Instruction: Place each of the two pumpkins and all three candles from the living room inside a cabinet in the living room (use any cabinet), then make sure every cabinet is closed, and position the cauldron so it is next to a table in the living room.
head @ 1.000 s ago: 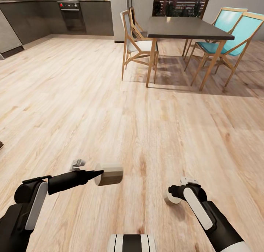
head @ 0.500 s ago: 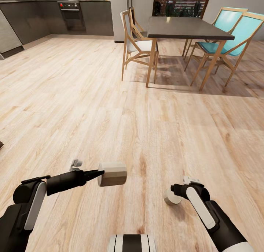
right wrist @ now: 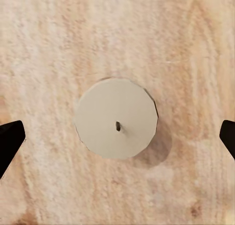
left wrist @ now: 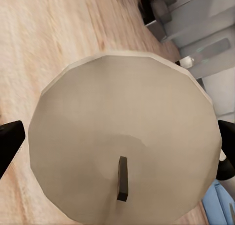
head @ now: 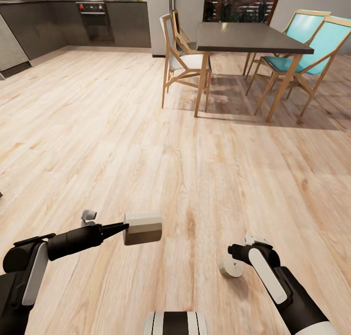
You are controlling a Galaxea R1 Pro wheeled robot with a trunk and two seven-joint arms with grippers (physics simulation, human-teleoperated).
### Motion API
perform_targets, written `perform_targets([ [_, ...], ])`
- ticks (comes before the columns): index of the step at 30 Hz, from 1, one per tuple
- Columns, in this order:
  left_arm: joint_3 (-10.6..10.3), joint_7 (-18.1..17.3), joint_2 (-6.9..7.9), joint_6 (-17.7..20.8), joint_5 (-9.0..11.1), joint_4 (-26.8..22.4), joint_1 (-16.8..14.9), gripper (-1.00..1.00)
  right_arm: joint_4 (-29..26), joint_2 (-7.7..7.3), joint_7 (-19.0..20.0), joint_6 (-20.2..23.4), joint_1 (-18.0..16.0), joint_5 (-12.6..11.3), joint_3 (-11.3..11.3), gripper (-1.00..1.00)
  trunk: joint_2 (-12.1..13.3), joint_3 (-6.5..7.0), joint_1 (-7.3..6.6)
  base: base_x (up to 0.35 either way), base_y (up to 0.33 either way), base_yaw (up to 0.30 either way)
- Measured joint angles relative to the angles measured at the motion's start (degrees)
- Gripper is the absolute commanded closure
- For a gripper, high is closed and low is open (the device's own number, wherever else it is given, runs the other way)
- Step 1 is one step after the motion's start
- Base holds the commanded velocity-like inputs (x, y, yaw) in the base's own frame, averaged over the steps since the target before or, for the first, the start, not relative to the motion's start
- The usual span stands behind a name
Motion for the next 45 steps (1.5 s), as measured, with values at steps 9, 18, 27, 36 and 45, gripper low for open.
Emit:
perform_targets([
  [9,0.1,0.0,0.05,0.0,0.0,0.1,0.1,1.0,0.0,-0.03,0.0,0.0,0.0,0.2,0.0,-1.0,0.0,0.0,0.02,0.068,0.0,0.0],
  [18,0.1,0.0,0.05,0.0,-0.1,0.0,0.1,1.0,0.1,-0.08,0.0,0.0,0.0,0.3,-0.1,-1.0,-0.1,-1.1,0.15,0.002,0.0,0.0],
  [27,0.1,0.0,0.04,0.0,-0.1,0.0,0.1,1.0,0.1,0.04,0.0,0.0,0.0,0.2,0.4,-1.0,-0.2,-3.1,0.38,0.0,0.0,0.0],
  [36,0.1,0.0,0.05,0.0,0.0,0.0,0.1,1.0,0.0,0.11,0.0,0.0,0.0,0.1,0.4,-1.0,-0.3,-5.09,0.62,0.0,0.0,0.0],
  [45,0.1,-0.1,-0.01,0.0,-0.1,0.0,0.1,1.0,0.0,0.18,0.0,0.0,0.0,0.2,0.5,-1.0,-0.4,-7.09,0.85,0.0,0.0,0.0],
])
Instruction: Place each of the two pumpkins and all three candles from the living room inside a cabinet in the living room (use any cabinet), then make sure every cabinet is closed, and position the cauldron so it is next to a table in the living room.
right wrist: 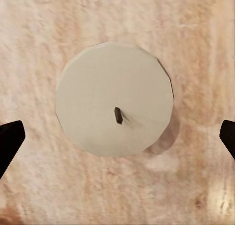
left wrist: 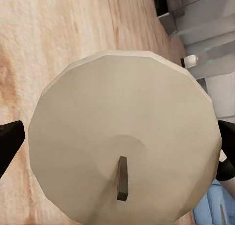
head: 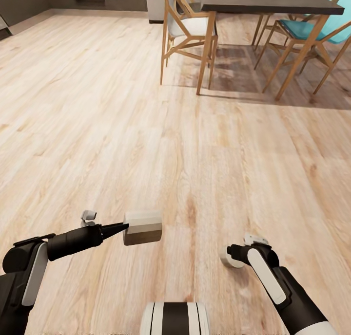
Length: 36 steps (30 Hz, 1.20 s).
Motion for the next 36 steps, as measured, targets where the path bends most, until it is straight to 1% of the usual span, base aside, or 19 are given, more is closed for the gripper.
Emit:
perform_targets([
  [12,0.0,0.0,0.01,0.0,0.0,0.0,0.0,1.0,0.0,0.09,0.0,0.0,0.0,0.0,0.1,-1.0,-0.2,-2.66,0.31,0.0,0.0,0.0],
  [22,0.1,-0.3,0.03,0.0,0.1,0.0,0.0,1.0,0.0,0.09,0.1,0.0,0.0,0.0,0.1,-1.0,-0.2,-2.67,0.31,0.004,0.0,0.0],
  [36,0.1,-0.2,0.06,0.0,0.1,0.0,0.0,1.0,0.0,0.01,0.2,0.0,0.0,0.0,0.0,-1.0,-0.2,-2.67,0.3,0.11,-0.042,0.0],
])
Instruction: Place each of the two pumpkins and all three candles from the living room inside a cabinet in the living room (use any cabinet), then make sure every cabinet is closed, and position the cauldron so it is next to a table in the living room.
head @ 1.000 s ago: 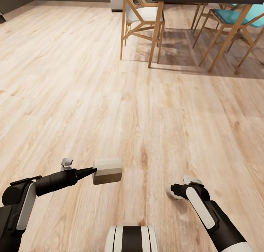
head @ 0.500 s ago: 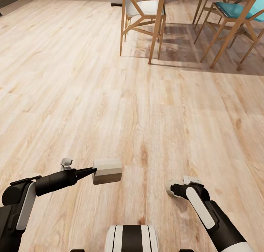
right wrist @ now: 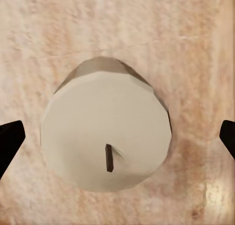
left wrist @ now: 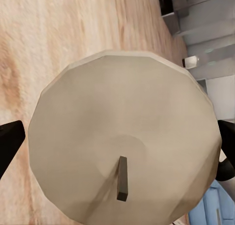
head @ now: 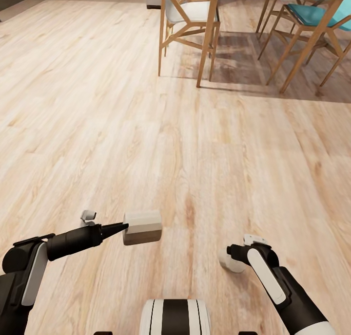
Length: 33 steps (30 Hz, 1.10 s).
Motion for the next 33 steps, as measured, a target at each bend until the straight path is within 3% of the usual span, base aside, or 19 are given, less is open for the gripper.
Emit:
perform_targets([
  [15,0.1,-0.1,-0.01,0.0,0.0,0.0,0.0,1.0,0.0,0.13,0.0,0.0,0.0,0.0,0.1,-1.0,0.0,0.0,0.01,0.053,0.007,0.0],
  [28,0.3,-0.1,-0.01,-0.1,-0.1,0.0,0.0,1.0,0.0,0.17,0.0,0.0,0.0,0.0,0.2,-1.0,-0.2,-2.87,0.34,0.0,0.0,0.0],
  [33,0.3,-0.1,0.0,0.0,0.0,0.0,0.0,1.0,0.0,0.25,0.0,0.0,0.0,0.0,0.3,-1.0,-0.2,-2.88,0.34,0.0,0.0,0.0],
])
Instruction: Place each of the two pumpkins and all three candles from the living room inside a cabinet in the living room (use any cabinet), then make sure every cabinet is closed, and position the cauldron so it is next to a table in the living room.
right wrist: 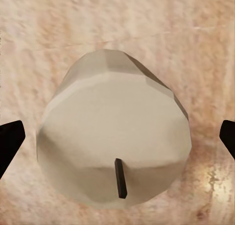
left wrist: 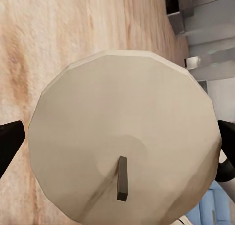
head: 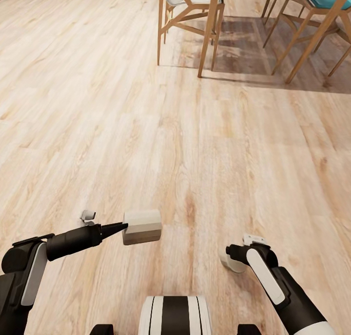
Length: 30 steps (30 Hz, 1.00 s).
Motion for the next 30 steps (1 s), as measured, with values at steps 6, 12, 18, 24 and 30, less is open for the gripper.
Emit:
perform_targets([
  [6,0.0,0.0,0.0,-0.1,-0.1,0.0,0.0,1.0,0.0,0.14,0.0,0.0,0.0,0.0,0.0,-1.0,-0.1,-0.88,0.11,0.0,0.0,0.0],
  [12,0.0,-0.1,0.0,0.0,0.0,0.0,0.0,1.0,0.1,0.18,0.0,-0.2,0.0,-0.3,0.0,-1.0,-0.1,-1.33,0.15,0.0,0.0,0.0],
  [18,0.0,-0.1,0.0,0.0,0.0,0.0,0.0,1.0,0.1,0.19,0.0,-0.3,0.0,-0.5,0.0,-1.0,-0.1,-1.54,0.18,0.0,0.0,0.0],
  [24,0.0,-0.1,0.0,0.0,0.0,0.0,0.0,1.0,0.1,0.2,0.0,0.0,0.0,0.0,0.0,-1.0,-0.1,-1.99,0.23,0.0,0.0,0.0],
  [30,0.1,-0.1,-0.01,0.0,0.0,0.0,0.0,1.0,0.1,0.19,0.0,0.0,0.0,0.0,0.0,-1.0,-0.1,-1.99,0.23,0.0,0.0,0.0],
])
